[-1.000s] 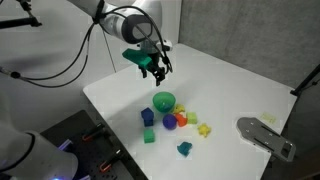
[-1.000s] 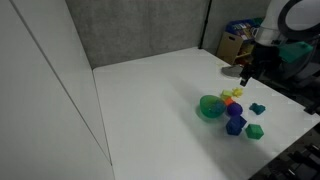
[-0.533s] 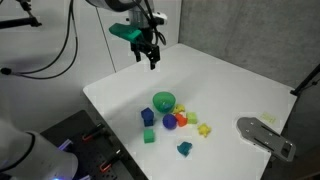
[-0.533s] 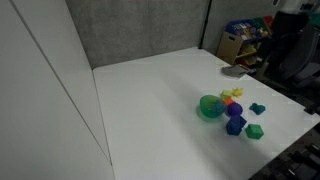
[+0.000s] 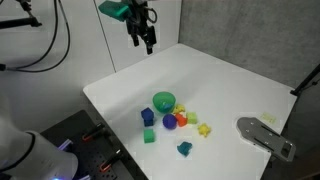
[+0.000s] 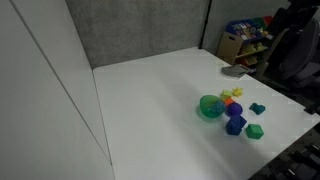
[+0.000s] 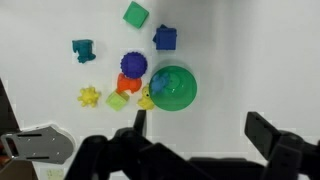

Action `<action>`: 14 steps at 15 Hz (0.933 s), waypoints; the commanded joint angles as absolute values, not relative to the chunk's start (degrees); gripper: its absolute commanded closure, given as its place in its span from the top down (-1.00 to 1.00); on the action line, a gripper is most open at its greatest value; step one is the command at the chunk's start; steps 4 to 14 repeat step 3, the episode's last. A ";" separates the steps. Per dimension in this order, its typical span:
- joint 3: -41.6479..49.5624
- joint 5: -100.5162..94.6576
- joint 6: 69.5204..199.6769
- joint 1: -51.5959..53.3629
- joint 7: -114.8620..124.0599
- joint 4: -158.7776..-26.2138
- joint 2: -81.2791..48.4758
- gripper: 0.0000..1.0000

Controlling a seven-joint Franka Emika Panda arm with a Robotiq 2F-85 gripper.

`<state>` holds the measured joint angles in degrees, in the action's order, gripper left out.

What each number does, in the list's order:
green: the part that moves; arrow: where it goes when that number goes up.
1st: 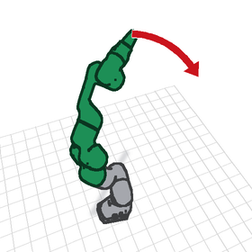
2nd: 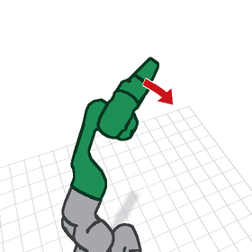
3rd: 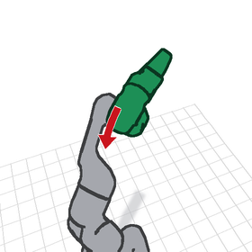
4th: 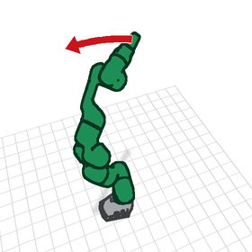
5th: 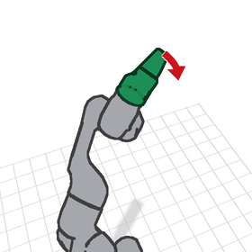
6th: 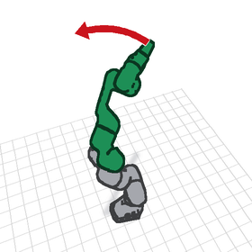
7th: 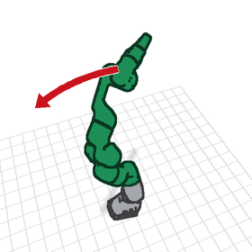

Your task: Pick up the dark blue toy from the green bowl and put it on the table

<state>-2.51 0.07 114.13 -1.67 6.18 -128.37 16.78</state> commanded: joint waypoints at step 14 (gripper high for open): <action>-2.03 -0.02 113.83 -1.17 6.70 -128.28 16.61 1.00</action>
